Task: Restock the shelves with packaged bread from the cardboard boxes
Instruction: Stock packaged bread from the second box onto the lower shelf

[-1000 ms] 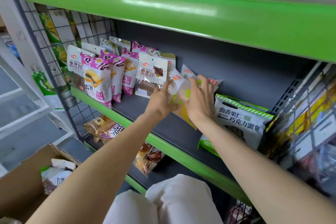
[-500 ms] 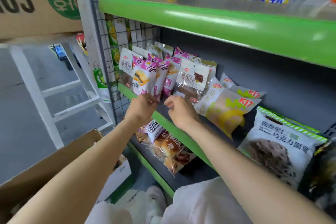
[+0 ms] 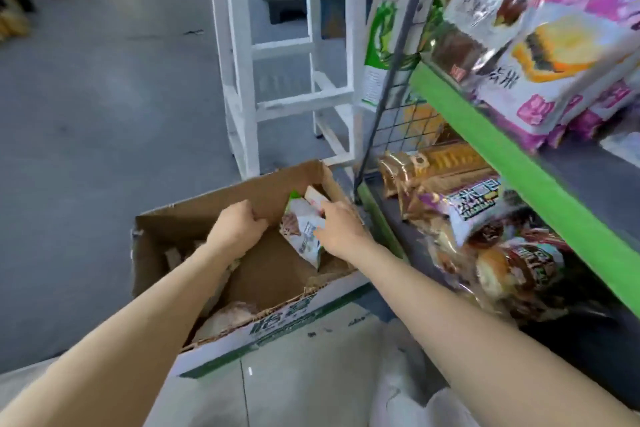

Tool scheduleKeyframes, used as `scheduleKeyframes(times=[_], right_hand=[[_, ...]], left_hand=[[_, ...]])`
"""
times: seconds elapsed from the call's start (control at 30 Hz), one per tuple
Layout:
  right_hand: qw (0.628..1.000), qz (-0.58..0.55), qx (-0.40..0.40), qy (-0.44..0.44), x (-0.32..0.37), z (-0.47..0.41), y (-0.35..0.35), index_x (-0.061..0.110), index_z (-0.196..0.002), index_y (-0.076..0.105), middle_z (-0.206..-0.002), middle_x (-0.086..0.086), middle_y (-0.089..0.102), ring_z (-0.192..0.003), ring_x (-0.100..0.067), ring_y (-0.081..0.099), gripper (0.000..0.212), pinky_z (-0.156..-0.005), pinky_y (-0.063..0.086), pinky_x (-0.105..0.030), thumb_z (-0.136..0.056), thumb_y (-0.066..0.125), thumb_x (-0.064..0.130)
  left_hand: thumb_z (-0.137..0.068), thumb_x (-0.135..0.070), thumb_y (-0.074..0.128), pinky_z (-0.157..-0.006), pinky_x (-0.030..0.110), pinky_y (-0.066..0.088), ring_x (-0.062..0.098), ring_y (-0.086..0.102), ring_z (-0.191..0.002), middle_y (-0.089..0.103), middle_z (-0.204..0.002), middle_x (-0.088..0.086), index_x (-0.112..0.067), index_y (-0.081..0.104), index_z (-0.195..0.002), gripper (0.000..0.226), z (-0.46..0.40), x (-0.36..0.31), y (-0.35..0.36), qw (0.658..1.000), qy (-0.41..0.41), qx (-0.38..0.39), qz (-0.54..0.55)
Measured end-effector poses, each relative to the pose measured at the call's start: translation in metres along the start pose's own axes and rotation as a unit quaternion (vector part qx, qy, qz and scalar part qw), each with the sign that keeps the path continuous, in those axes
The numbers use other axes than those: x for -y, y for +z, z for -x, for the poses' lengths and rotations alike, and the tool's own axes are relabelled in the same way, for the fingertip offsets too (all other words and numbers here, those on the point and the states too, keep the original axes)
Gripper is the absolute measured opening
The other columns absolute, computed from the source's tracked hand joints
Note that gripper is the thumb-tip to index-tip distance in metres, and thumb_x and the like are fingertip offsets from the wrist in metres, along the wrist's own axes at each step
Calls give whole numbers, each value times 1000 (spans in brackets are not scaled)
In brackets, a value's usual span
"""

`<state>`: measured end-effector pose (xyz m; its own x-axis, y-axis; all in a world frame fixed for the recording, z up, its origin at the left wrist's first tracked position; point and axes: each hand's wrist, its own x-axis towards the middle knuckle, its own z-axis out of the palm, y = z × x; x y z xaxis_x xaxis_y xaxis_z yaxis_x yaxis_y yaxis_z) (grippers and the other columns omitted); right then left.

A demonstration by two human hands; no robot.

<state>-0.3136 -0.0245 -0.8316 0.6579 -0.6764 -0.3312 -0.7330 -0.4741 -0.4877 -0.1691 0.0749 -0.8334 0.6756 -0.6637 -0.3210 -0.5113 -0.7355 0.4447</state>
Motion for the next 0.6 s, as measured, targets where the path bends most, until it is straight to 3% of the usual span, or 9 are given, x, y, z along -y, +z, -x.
scheduleKeyframes(times=[0.07,0.17,0.27,0.33,0.4,0.47,0.6], right_hand=[[998,24,53,13,-5,-36,32,18,-145,31,-151,-4,28,-139,-29,27,53,-109,33,-36,-95,47,27],[990,57,114,66,-18,-77,66,17,-147,19,-151,-14,17,-140,-36,17,63,-108,32,-41,-94,50,29],[980,104,127,113,-31,-103,87,17,-148,10,-148,-22,16,-139,-41,12,74,-107,30,-44,-91,58,25],[977,140,105,125,-31,-116,96,10,-148,7,-145,-25,25,-138,-41,16,83,-106,32,-43,-89,62,27],[971,175,88,136,-30,-128,104,5,-144,18,-140,-24,36,-136,-38,23,75,-100,39,-41,-88,64,22],[967,213,73,123,-27,-136,110,5,-136,37,-132,-19,48,-130,-35,33,58,-98,39,-41,-87,65,17],[991,107,5,81,-19,-131,117,8,-108,56,-113,-14,58,-111,-34,54,23,-83,46,-40,-85,62,9]], left_hand=[[-85,-29,58,-90,36,47,33,55,-111,59,-115,15,-10,52,-111,33,-25,26,19,999,-14,30,-27],[-84,-37,62,-101,44,39,33,40,-127,41,-136,11,-20,37,-139,63,-59,56,47,992,-34,73,-96],[-82,-41,64,-108,49,27,33,31,-134,34,-143,12,-23,31,-143,71,-84,82,71,978,-47,93,-183],[-81,-40,66,-111,53,20,34,22,-138,29,-145,15,-22,30,-141,73,-93,96,86,971,-61,62,-222],[-81,-28,69,-109,52,23,38,21,-135,25,-142,19,-19,28,-140,73,-96,103,97,976,-81,-1,-203],[-82,-10,64,-104,45,30,39,32,-125,31,-135,23,-10,26,-138,68,-95,107,106,976,-91,-52,-190],[-90,-1,49,-92,46,37,38,46,-113,55,-116,18,-5,49,-113,23,-100,114,109,973,-70,-94,-197]])
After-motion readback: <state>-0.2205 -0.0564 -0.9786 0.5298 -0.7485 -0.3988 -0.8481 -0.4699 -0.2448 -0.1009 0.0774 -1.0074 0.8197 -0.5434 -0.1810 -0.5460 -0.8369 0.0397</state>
